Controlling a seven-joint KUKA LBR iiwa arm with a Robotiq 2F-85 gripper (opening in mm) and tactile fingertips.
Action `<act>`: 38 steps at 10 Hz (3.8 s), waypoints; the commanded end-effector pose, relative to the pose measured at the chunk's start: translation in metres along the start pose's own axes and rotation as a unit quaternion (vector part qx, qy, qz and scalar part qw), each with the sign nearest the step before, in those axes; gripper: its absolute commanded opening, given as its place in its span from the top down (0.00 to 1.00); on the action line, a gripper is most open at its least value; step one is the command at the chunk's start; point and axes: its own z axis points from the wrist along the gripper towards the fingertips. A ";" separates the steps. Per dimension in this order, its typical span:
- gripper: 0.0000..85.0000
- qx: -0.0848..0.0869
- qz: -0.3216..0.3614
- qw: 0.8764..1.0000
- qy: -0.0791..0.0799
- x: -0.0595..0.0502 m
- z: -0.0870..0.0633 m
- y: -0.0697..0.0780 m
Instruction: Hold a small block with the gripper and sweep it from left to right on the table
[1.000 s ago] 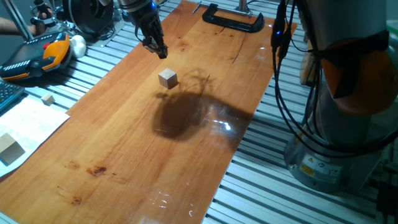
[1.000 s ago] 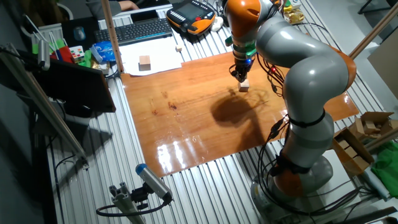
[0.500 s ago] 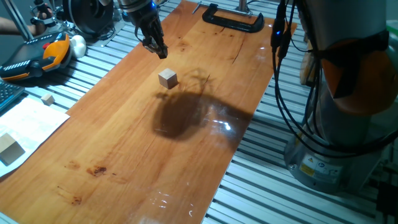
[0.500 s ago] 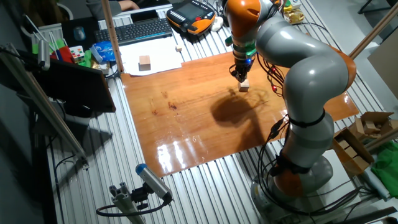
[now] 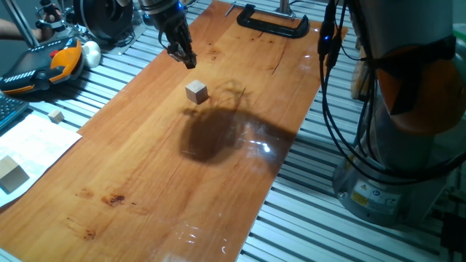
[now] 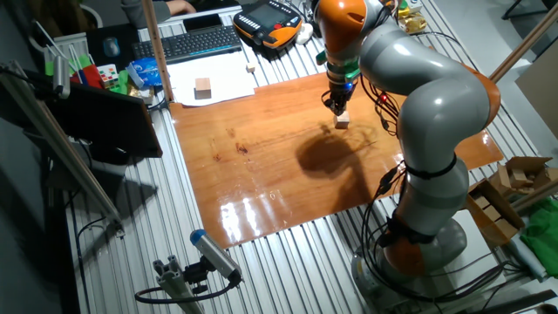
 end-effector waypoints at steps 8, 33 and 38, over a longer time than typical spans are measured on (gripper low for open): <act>0.99 0.000 0.004 1.000 0.001 0.000 0.000 0.000; 0.22 -0.004 0.175 0.982 -0.066 -0.011 0.020 -0.031; 0.20 -0.009 0.163 0.984 -0.072 -0.040 0.038 -0.070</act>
